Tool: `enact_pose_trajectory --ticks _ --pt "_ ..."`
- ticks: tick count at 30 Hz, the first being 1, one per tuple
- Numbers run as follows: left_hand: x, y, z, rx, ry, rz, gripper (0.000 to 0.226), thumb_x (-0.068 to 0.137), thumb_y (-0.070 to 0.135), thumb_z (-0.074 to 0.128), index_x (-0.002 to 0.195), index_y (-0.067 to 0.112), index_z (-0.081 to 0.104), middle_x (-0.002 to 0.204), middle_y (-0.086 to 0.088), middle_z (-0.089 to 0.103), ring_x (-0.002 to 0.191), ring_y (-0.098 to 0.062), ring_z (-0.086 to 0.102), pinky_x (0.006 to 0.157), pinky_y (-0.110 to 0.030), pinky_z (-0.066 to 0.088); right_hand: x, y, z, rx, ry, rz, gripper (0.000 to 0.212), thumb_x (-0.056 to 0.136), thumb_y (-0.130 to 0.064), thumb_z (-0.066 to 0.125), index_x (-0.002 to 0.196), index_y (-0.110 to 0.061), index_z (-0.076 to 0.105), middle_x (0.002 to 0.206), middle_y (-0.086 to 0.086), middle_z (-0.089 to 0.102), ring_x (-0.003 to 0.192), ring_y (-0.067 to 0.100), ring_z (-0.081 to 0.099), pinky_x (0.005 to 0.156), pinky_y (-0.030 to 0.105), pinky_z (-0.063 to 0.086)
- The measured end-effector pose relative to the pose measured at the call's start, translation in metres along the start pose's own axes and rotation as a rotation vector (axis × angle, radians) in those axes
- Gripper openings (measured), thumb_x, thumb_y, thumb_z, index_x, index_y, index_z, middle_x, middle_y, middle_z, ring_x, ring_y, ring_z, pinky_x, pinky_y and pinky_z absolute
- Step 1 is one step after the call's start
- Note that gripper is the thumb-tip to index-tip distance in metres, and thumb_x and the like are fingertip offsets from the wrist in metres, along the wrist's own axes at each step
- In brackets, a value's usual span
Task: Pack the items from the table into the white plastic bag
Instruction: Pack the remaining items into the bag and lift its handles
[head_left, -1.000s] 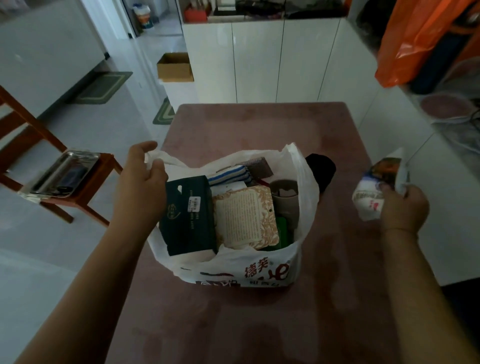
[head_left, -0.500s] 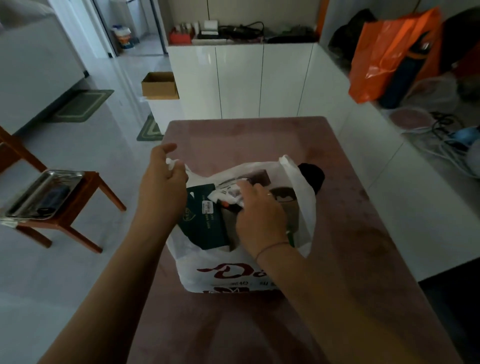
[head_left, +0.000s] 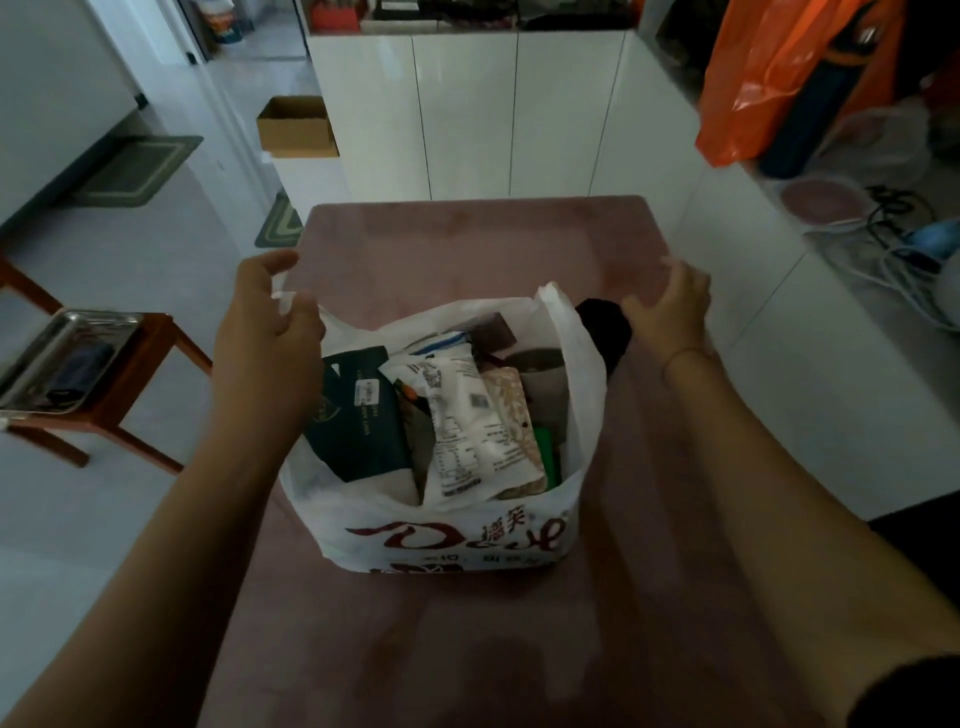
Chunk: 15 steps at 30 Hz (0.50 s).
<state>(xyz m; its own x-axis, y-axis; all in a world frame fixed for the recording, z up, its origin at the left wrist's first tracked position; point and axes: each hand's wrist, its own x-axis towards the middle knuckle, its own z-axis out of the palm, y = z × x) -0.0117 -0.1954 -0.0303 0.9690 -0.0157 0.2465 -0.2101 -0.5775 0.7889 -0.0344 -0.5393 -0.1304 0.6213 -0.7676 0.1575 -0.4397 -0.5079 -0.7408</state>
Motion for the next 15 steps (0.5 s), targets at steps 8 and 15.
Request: enact_pose_trajectory --ticks 8,15 --pt "-0.005 -0.001 0.003 0.109 0.059 -0.016 0.032 0.094 0.026 0.04 0.126 0.028 0.043 0.084 -0.002 0.061 0.069 -0.015 0.056 0.061 -0.036 0.048 0.069 0.054 0.085 -0.414 -0.5 0.017 0.112 0.069 -0.054 0.073 0.149 -0.035 -0.004 0.159 0.008 -0.014 0.145 0.042 0.001 0.115 0.054 0.017" --pt "-0.006 0.001 0.005 0.158 0.078 -0.003 0.029 0.094 0.03 0.039 0.123 0.03 0.042 0.105 0.002 0.056 0.09 -0.02 0.06 0.078 -0.05 0.053 0.074 0.067 0.113 -0.571 -0.547 -0.016 0.094 0.076 -0.048 0.068 0.149 -0.032 0.01 0.155 0.016 0.01 0.138 0.045 0.019 0.109 0.057 0.03"
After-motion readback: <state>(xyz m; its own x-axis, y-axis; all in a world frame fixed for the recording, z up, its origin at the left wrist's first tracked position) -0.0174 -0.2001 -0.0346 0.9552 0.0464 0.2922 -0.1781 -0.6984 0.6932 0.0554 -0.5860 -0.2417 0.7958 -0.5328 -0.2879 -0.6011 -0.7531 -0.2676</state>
